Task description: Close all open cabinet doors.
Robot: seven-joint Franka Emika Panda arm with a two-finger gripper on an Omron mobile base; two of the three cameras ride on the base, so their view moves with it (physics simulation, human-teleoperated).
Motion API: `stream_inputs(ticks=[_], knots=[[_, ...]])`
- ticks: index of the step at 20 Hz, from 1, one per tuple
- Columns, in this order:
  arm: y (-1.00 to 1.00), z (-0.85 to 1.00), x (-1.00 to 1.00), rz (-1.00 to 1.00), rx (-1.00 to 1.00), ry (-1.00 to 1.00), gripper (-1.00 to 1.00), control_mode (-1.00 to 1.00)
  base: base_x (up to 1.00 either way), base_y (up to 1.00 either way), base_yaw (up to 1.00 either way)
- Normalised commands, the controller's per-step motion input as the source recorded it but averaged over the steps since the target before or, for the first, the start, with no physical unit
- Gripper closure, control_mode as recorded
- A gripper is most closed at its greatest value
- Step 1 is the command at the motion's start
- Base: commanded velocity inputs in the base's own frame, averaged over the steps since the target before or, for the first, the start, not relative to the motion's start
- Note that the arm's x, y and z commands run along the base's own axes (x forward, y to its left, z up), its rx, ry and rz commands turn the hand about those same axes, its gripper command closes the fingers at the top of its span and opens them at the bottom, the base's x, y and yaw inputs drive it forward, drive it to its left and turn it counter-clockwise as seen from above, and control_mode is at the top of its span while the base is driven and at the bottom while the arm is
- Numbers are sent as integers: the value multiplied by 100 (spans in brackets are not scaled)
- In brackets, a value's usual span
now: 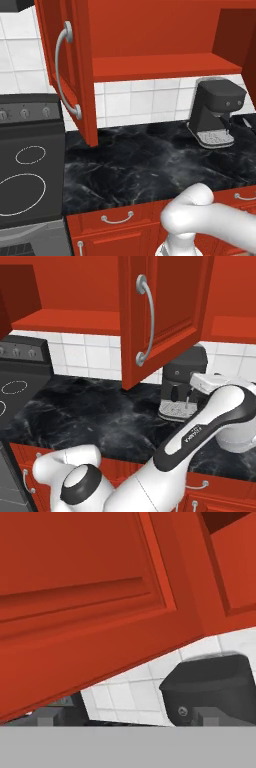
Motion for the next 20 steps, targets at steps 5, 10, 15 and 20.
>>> stream_inputs(ticks=[5, 10, 15, 20], knots=[[25, 13, 51, 0, 0, 0, -100, -100, 0, 0, 0], [25, 11, 47, 2, 0, 0, -100, -100, 0, 0, 0], [25, 10, 32, 5, 0, 0, -100, -100, 0, 0, 0], [42, 6, 2, 3, 0, 0, -100, -100, 0, 0, 0]])
